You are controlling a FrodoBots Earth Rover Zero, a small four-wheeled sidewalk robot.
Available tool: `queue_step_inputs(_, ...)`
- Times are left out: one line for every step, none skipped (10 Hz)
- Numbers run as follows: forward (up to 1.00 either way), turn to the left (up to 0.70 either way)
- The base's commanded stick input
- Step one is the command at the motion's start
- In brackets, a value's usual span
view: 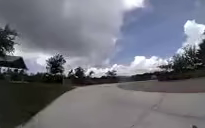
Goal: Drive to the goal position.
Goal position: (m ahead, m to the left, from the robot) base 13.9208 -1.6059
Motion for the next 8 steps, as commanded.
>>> queue_step_inputs(0.85, 0.34)
queue_step_inputs(0.85, 0.34)
queue_step_inputs(0.85, 0.34)
queue_step_inputs(0.85, 0.34)
queue_step_inputs(0.85, 0.34)
queue_step_inputs(0.85, 0.09)
queue_step_inputs(0.85, 0.00)
queue_step_inputs(0.85, 0.00)
